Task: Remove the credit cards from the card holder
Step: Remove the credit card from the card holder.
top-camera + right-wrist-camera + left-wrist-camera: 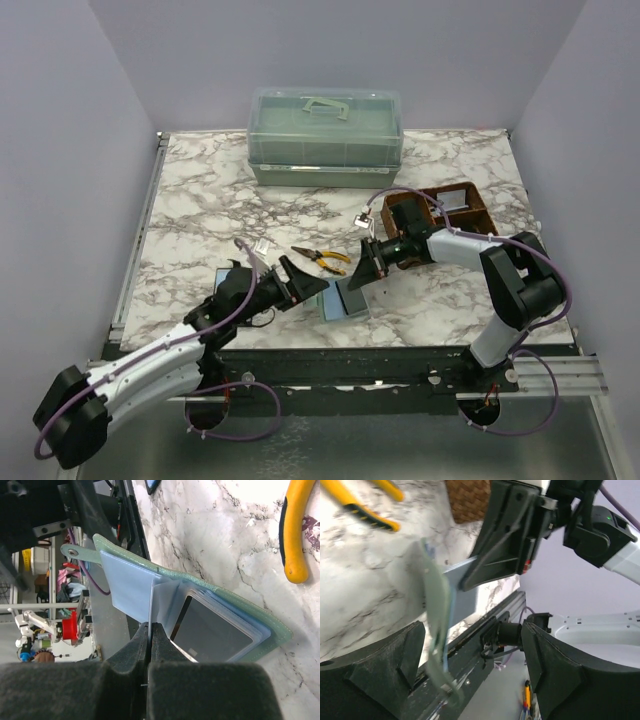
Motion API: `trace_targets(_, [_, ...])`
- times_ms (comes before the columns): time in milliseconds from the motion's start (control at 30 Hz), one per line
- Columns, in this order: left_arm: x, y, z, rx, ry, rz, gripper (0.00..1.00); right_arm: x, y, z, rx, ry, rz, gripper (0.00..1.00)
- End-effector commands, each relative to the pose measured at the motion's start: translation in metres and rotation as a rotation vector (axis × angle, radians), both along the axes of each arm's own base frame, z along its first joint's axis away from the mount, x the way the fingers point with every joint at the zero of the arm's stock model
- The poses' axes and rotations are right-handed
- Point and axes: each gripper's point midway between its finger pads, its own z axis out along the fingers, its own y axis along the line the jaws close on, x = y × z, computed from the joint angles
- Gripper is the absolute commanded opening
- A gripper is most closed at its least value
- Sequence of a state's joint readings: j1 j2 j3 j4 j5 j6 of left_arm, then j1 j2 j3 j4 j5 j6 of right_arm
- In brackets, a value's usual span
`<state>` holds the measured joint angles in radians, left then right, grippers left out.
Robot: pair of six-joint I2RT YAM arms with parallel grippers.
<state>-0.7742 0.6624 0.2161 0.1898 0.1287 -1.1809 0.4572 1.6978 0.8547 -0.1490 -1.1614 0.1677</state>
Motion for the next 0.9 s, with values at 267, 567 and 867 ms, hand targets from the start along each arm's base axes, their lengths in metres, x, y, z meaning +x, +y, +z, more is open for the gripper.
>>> trace_targets(267, [0.018,-0.009,0.067,0.059,-0.212,0.0,0.84,0.012,-0.002,-0.001,-0.026,-0.039,-0.043,0.0])
trace_targets(567, [0.012,-0.052,0.103,-0.015,-0.156,-0.181,0.86,0.021,-0.003,-0.008,-0.075,-0.046,-0.114,0.0])
trace_targets(867, [0.011,-0.087,0.06,-0.025,-0.077,-0.246,0.82,0.023,-0.004,-0.004,-0.06,-0.042,-0.121,0.0])
